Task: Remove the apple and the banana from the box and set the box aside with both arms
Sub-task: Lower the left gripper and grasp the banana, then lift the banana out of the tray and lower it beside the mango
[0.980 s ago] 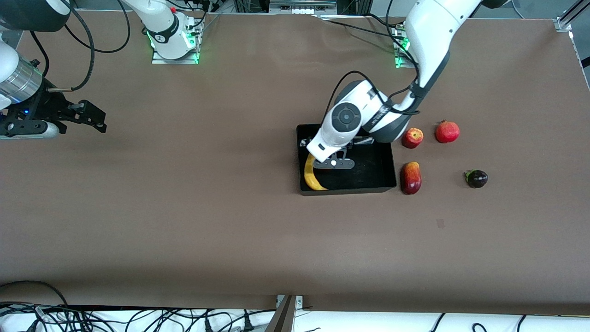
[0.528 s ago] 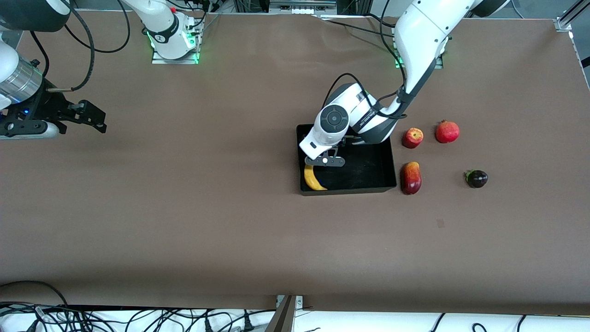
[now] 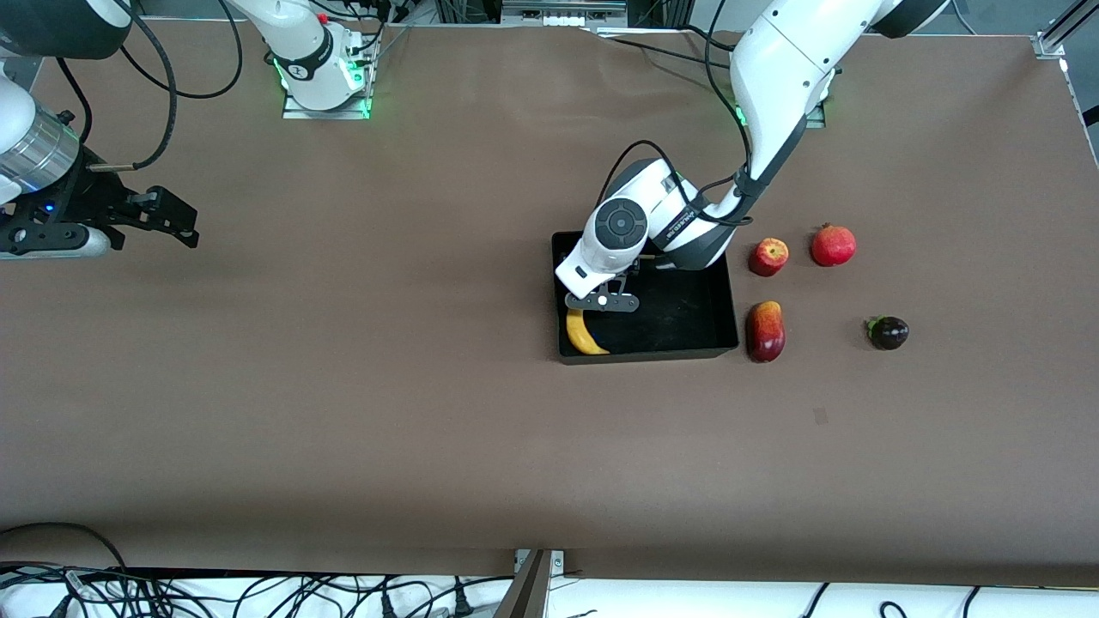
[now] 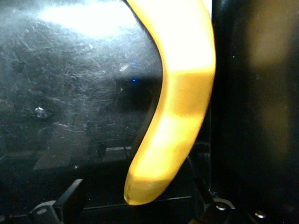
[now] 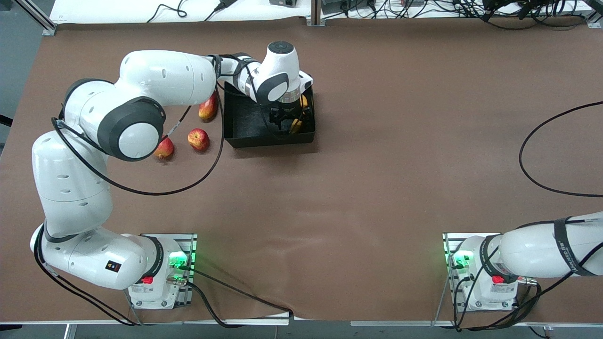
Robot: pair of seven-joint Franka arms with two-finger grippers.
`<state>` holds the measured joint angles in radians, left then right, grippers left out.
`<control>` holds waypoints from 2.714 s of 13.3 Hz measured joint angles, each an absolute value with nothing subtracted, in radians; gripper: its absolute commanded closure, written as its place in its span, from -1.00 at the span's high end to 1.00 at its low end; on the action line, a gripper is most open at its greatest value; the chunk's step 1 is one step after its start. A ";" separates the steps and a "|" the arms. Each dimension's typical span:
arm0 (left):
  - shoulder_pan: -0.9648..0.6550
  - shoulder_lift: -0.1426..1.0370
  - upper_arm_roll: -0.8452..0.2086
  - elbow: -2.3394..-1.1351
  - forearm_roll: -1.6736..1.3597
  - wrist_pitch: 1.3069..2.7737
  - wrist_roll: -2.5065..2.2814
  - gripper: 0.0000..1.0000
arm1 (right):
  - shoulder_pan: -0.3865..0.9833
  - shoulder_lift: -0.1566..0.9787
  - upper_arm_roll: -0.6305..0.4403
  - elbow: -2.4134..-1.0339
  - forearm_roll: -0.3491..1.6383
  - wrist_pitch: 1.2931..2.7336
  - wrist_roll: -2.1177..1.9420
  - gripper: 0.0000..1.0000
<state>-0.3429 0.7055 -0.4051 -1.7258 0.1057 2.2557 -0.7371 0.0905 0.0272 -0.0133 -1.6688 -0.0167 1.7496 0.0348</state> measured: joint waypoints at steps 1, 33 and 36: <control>-0.343 0.709 -0.405 -1.726 0.106 2.256 -0.737 -0.30 | 0.091 0.027 -0.013 -1.669 -0.017 1.750 0.035 1.00; 0.315 0.568 -0.377 -1.780 0.310 1.963 0.131 -1.00 | 0.092 0.027 -0.009 -1.667 -0.017 1.749 0.035 1.00; 0.348 0.587 -0.380 -1.875 0.310 2.087 0.149 0.98 | 0.092 0.027 -0.009 -1.667 -0.017 1.749 0.035 1.00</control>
<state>0.3483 0.5867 -0.3796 -1.8748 0.3100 2.0870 0.1495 0.0921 0.0272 -0.0088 -1.6671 -0.0166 1.7493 0.0348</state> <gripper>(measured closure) 0.652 0.000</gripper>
